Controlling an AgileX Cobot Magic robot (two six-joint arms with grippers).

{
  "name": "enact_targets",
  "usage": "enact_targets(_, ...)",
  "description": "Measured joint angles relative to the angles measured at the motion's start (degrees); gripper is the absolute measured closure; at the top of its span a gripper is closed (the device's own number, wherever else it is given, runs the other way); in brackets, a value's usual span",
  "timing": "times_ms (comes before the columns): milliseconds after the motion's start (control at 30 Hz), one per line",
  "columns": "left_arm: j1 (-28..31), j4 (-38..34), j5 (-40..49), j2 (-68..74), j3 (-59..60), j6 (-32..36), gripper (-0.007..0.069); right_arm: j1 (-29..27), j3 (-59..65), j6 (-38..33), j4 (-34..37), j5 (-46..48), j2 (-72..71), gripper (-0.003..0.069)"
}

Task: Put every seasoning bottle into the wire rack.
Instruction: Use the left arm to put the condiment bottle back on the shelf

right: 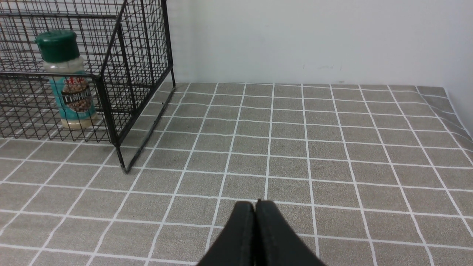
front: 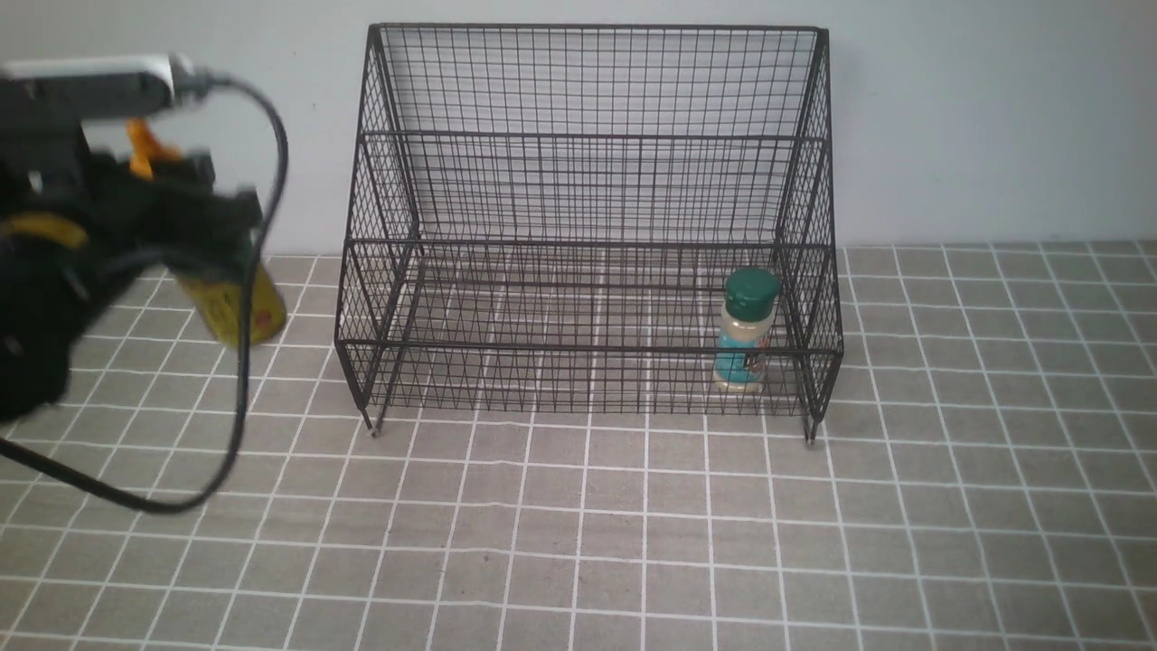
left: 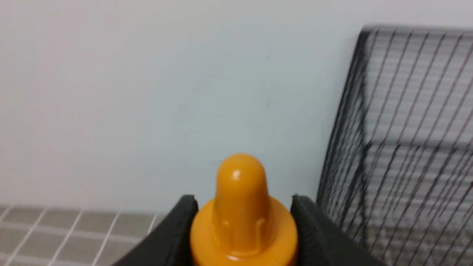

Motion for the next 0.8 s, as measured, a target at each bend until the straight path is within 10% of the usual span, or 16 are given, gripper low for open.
enact_targets(800,-16.91,4.86,3.61,8.36,-9.04,0.06,0.0344,0.0,0.0,0.0,0.0,0.07,0.0,0.0672)
